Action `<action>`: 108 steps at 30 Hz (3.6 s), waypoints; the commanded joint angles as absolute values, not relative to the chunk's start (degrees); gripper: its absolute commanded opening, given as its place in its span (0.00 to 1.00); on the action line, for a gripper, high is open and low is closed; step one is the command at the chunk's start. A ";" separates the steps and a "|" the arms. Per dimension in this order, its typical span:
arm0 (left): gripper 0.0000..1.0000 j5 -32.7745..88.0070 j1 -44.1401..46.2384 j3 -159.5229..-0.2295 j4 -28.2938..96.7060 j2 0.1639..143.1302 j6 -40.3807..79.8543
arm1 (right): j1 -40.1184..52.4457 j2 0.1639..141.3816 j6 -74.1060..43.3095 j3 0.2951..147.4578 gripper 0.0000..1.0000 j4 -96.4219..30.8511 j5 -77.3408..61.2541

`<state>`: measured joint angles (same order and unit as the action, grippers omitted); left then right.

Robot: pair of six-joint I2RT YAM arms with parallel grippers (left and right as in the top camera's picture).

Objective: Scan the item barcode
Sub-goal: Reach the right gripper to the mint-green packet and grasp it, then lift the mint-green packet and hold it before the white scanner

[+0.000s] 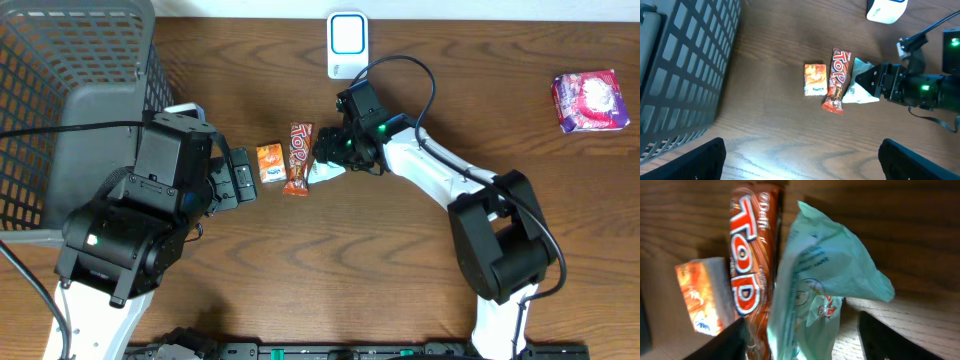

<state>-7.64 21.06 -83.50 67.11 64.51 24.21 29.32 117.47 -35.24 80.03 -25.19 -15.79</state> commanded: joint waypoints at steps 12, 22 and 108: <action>0.98 -7.94 20.93 -83.70 67.26 64.40 24.32 | 24.40 116.77 -29.08 80.71 0.01 -29.21 -19.03; 0.98 -7.94 20.93 -83.70 67.24 64.40 24.32 | 20.62 107.44 -13.50 80.86 0.01 -36.42 -4.08; 0.98 -7.94 20.93 -83.70 67.26 64.40 24.32 | 18.11 119.85 -15.84 105.73 0.01 -40.95 -9.98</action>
